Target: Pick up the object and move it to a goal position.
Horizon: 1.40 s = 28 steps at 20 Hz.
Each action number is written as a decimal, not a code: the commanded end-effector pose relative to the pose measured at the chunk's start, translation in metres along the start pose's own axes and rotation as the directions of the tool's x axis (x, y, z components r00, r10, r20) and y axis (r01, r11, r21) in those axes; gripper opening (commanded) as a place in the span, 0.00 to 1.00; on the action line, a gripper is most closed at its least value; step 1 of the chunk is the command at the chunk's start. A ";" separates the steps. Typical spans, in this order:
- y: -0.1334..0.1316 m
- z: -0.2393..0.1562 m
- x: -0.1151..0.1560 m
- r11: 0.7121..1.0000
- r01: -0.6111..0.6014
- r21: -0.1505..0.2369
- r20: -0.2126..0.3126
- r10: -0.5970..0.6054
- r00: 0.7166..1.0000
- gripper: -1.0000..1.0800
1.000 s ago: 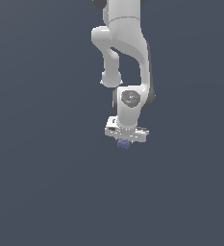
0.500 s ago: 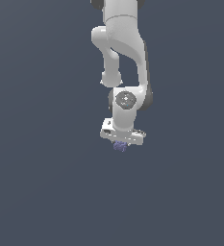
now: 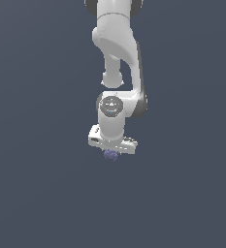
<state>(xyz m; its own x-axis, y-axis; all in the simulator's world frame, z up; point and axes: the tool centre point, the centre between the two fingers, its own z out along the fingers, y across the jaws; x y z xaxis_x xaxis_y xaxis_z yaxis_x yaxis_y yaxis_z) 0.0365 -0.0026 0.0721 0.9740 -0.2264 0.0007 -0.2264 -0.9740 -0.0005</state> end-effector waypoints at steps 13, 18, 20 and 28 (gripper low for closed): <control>0.050 -0.030 0.084 1.000 0.000 0.000 0.001 0.000 1.000 0.00; 0.061 -0.037 0.104 1.000 0.000 0.000 0.001 0.000 1.000 0.00; 0.064 -0.039 0.109 1.000 0.000 0.000 0.001 0.000 1.000 0.00; 0.071 -0.043 0.122 1.000 0.000 -0.001 0.001 0.000 1.000 0.00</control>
<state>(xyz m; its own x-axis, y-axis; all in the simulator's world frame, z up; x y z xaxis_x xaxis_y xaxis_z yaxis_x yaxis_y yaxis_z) 0.1377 -0.0984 0.1139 0.9739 -0.2271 -0.0001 -0.2271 -0.9739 0.0002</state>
